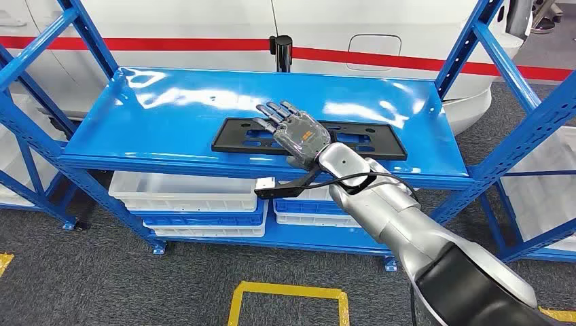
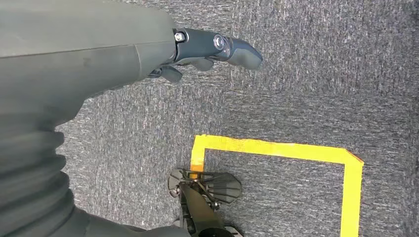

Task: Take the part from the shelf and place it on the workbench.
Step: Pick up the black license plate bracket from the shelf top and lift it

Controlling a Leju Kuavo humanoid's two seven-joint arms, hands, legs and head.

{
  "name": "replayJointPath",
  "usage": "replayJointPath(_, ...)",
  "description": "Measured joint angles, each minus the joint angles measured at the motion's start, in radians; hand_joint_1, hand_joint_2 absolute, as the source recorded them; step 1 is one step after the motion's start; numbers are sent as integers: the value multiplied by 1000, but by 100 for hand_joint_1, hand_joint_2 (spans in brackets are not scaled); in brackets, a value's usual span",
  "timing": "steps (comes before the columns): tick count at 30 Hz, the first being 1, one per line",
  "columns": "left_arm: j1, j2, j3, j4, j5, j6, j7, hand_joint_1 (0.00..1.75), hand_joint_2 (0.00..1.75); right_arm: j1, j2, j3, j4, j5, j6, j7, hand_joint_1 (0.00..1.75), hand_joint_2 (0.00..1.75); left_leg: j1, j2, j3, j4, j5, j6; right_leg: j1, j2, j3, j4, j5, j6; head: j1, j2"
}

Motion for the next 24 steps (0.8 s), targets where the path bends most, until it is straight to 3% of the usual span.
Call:
replayJointPath(18,0,0,15,0,16,15,9,0,175,-39,23,6,136,25,45,74,0,175,0,0,0,0,0,0,0,0,0,0,0,0,0,0)
replayJointPath(24,0,0,29,0,19,18,-5,0,175,-49,17,10,160,68,46,162,0,175,0,0,0,0,0,0,0,0,0,0,0,0,0,0)
